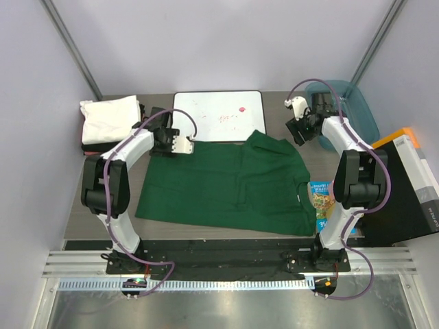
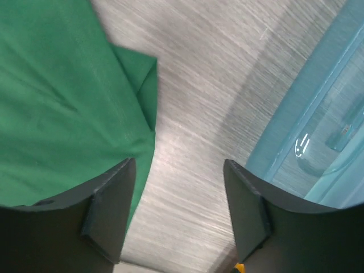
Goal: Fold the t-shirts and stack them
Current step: Fold the flattened tshirt in 1/3 of the way
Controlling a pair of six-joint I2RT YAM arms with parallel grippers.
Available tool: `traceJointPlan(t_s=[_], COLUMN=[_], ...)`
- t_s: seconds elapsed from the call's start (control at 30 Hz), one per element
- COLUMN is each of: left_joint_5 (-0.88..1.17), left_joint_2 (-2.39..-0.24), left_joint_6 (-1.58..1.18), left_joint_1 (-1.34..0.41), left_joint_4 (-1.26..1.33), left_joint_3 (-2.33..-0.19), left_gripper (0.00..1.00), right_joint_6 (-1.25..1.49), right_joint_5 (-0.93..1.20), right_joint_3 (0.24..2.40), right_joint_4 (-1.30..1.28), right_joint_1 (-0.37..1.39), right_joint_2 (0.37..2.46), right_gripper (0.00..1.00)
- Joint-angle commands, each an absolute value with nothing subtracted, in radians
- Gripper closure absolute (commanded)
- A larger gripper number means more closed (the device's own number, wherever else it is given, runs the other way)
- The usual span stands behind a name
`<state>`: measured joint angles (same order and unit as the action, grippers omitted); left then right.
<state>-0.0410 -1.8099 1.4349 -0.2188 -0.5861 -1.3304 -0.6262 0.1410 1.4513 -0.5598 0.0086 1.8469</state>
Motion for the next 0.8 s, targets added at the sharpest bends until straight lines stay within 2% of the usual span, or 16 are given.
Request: traceJointPlan(t_s=[0.0, 0.1, 0.27, 0.4, 0.63, 0.77], left_joint_5=[0.027, 0.057, 0.028, 0.060, 0.046, 0.061], left_joint_2=[-1.702, -1.625, -1.549, -1.566, -1.608, -1.640], left_joint_6=[1.502, 1.589, 1.696, 1.707, 1.741, 1.744], left_joint_1=[-0.210, -0.209, -0.201, -0.203, -0.204, -0.206], left_joint_4=[-0.863, -0.972, -0.979, -1.043, -1.003, -1.071], left_joint_3=[-1.402, -1.340, -1.215, -1.212, -1.152, -1.190], left_gripper=[0.38, 0.36, 0.36, 0.35, 0.32, 0.33], right_joint_6=[-0.728, -0.914, -1.106, -1.094, -1.115, -1.137], right_joint_5=[0.261, 0.266, 0.213, 0.204, 0.183, 0.169], right_joint_3=[1.520, 1.445, 1.197, 1.190, 1.155, 1.146], right_joint_4=[-0.746, -0.848, -0.821, -0.857, -0.848, -0.857], right_joint_1=[0.018, 0.069, 0.193, 0.248, 0.279, 0.284], right_joint_2=[1.780, 1.693, 1.556, 1.583, 1.634, 1.660], right_gripper=[0.34, 0.35, 0.34, 0.45, 0.45, 0.46])
